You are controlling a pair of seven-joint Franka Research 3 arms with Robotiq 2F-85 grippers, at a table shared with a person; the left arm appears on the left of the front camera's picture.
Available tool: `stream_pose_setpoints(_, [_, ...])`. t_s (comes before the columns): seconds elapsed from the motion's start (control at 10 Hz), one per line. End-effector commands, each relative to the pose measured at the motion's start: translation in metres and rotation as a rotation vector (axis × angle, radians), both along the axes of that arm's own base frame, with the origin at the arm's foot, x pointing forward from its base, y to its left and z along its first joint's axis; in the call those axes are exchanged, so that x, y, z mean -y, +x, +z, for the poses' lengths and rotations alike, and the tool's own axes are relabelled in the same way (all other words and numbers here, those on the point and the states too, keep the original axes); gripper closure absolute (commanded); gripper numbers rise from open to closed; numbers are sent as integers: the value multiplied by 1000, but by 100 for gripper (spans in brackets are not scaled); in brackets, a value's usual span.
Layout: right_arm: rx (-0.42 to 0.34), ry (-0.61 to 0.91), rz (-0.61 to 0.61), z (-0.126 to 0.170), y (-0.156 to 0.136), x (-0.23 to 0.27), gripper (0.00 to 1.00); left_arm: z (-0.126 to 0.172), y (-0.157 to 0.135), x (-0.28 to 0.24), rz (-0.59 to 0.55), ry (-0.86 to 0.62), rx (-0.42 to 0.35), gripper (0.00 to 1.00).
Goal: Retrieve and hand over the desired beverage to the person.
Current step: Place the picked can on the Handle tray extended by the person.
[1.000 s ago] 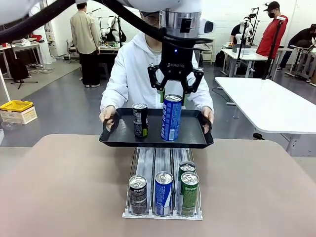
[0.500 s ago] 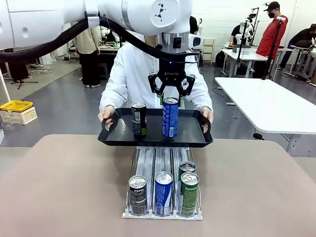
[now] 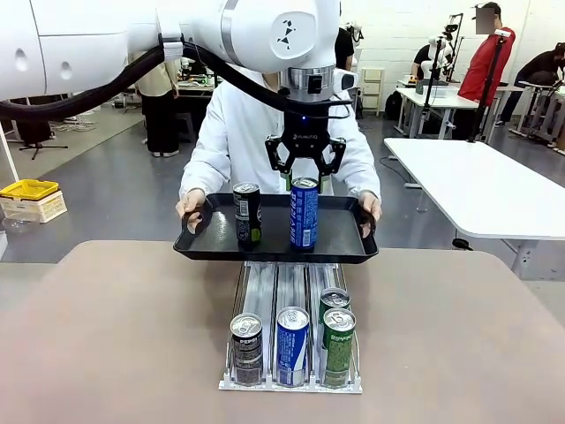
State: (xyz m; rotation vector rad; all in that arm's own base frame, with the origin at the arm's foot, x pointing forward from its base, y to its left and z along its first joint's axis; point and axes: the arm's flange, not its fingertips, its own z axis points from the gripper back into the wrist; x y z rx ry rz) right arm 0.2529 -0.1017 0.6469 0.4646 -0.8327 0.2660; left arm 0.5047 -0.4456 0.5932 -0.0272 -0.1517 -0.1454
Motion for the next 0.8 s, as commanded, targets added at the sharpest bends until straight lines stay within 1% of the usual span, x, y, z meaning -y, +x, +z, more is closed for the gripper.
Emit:
stream_pose_setpoints(0.0, [4, 15, 18, -1, 1, 0, 0, 10, 6, 8, 13, 9, -23, 42])
stream_pose_setpoints(0.2, [4, 15, 18, -1, 1, 0, 0, 5, 7, 8, 13, 6, -44, 42])
stream_pose_setpoints(0.4, [4, 15, 18, -1, 1, 0, 0, 6, 8, 8, 8, -4, -46, 42])
stream_pose_setpoints(0.5, [4, 15, 18, -1, 1, 0, 0, 7, 7, 8, -1, -11, -42, 25])
stream_pose_setpoints(0.6, [4, 15, 18, -1, 1, 0, 0, 7, 8, 8, -1, -11, -45, 0])
stream_pose_setpoints(0.7, [4, 15, 18, -1, 1, 0, 0, 7, 7, 8, 1, -13, -47, 0])
